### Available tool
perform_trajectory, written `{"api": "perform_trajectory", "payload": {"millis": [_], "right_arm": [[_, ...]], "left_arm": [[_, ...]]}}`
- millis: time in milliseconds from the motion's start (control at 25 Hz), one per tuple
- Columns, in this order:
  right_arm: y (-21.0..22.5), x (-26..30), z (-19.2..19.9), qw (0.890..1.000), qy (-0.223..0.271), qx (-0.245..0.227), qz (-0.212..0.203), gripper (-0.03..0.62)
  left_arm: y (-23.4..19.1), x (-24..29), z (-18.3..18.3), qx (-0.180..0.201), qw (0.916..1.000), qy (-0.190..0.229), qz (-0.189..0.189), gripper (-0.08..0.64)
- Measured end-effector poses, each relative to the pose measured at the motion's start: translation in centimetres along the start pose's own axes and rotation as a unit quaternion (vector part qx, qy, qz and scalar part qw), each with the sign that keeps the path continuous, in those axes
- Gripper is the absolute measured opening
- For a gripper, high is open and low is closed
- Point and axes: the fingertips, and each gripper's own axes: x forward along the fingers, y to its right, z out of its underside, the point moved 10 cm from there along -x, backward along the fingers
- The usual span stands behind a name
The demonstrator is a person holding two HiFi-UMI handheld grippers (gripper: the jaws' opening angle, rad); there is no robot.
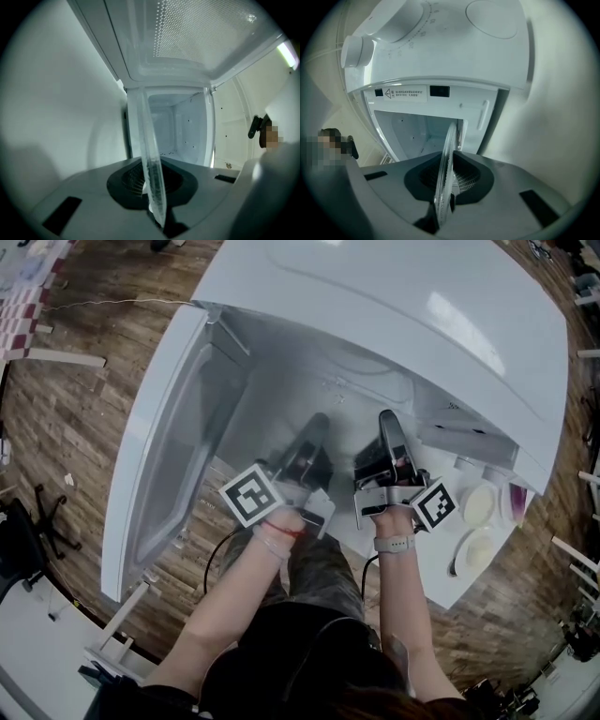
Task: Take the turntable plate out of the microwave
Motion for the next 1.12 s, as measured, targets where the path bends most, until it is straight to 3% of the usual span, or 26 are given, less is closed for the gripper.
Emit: {"api": "perform_trajectory", "payload": {"millis": [360, 1120], "right_arm": [[-0.4, -0.5, 0.2, 1.000, -0.011, -0.010, -0.003, 0.043], [-1.1, -4.3, 4.0, 0.999, 0.043, -0.014, -0.012, 0.043]], "left_arm": [[0.2, -0.9, 0.3, 0.005, 1.0000, -0.003, -0.004, 0.034], [0.5, -4.0, 0.2, 0.016, 0.9984, -0.054, 0.009, 0.034]]}}
